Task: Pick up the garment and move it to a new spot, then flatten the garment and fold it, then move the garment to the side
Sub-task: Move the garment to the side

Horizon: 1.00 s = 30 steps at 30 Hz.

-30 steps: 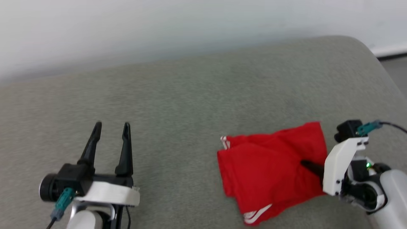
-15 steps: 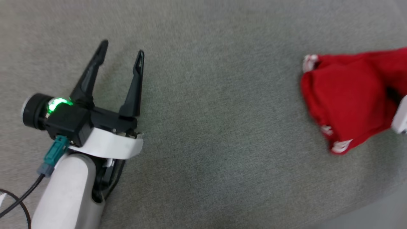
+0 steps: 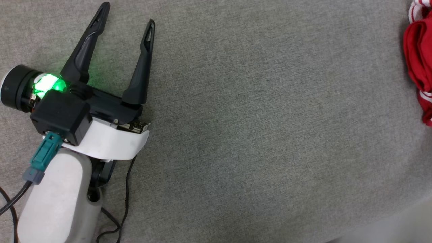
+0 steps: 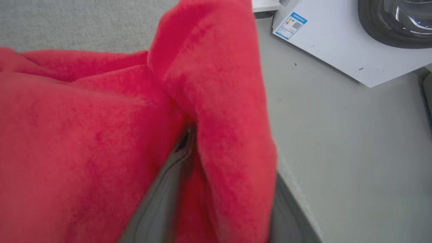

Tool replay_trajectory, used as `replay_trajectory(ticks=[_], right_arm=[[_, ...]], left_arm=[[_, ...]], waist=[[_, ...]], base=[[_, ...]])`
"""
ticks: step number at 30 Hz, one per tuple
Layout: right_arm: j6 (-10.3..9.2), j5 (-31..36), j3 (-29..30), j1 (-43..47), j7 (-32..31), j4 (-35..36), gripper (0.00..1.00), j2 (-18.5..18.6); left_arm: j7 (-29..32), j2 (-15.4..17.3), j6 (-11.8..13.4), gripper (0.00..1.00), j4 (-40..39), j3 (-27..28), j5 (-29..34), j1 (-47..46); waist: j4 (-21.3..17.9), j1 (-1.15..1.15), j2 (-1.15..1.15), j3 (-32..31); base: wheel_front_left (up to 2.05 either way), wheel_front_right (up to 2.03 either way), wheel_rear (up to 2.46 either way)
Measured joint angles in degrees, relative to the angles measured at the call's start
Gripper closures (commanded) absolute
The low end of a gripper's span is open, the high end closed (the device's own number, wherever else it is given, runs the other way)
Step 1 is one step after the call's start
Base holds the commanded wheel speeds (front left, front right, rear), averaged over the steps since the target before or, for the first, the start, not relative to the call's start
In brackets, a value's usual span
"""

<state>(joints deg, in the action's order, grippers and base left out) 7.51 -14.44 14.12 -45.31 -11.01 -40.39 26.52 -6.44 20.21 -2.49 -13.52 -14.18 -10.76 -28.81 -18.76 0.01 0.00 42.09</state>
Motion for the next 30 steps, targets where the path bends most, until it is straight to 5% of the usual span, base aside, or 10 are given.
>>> replay_trajectory(ticks=[12,21,30], right_arm=[[0.00,13.24,3.88,0.55,16.66,-2.68,0.00,-2.18],[0.00,11.72,-2.50,12.47,20.08,2.48,0.00,-3.16],[0.00,8.42,-7.54,27.22,18.47,14.57,0.00,-9.13]], left_arm=[[-3.38,-1.24,1.60,0.00,4.87,0.53,-2.26,4.23],[-6.37,-4.53,4.22,0.00,11.60,0.86,-5.25,13.40],[-7.61,-7.38,6.21,0.00,15.67,1.22,-7.23,19.88]], waist=[[0.34,-0.01,0.00,-5.61],[1.91,-0.02,0.00,-17.60],[6.78,-0.03,0.00,-28.41]], base=[[0.00,0.00,0.00],[0.00,0.00,0.00],[0.00,0.00,0.00]])
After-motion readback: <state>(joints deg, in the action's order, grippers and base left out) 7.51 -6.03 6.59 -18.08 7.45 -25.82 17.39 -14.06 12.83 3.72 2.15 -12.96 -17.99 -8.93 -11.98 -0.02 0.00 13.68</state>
